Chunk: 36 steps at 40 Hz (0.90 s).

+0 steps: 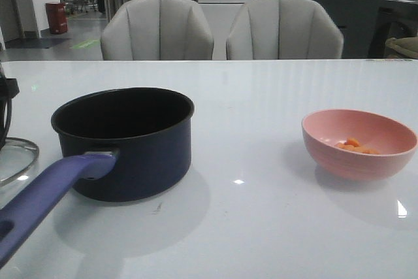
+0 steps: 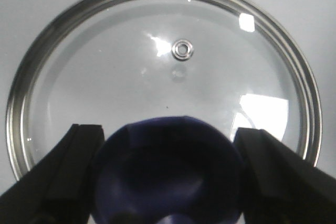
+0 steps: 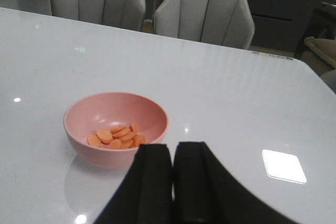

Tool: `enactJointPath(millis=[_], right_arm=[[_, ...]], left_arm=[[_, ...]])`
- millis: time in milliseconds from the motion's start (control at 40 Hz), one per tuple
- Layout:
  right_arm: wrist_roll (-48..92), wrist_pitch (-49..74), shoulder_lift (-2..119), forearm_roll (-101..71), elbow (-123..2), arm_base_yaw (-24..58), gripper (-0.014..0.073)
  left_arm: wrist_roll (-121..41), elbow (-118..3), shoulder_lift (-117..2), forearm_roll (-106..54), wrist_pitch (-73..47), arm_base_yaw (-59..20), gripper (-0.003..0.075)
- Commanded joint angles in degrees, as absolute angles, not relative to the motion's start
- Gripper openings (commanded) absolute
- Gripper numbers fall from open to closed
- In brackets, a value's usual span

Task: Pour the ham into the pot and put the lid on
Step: 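Lift the glass lid off the pot with the left gripper, then lower the lid onto the table beside the pot, release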

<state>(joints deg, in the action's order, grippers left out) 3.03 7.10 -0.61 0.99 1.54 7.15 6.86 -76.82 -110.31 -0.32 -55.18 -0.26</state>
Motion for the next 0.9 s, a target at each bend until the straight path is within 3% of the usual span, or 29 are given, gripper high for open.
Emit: enactJointPath(millis=[0, 100, 874], right_arm=[[3.2, 2.8, -1.7, 1.7, 1.3, 7.1, 0.0169], [3.2, 2.8, -1.7, 1.7, 1.3, 7.1, 0.0169], [3.2, 2.8, -1.7, 1.7, 1.3, 7.1, 0.0169]], left_arm=[[6.6, -78.2, -107.5, -0.8, -55.7, -0.2, 0.0447], [6.6, -78.9, -107.5, -0.8, -57.5, -0.2, 0.0505], [4.6, -80.6, -104.4, -1.1, -57.3, -0.9, 0.05]])
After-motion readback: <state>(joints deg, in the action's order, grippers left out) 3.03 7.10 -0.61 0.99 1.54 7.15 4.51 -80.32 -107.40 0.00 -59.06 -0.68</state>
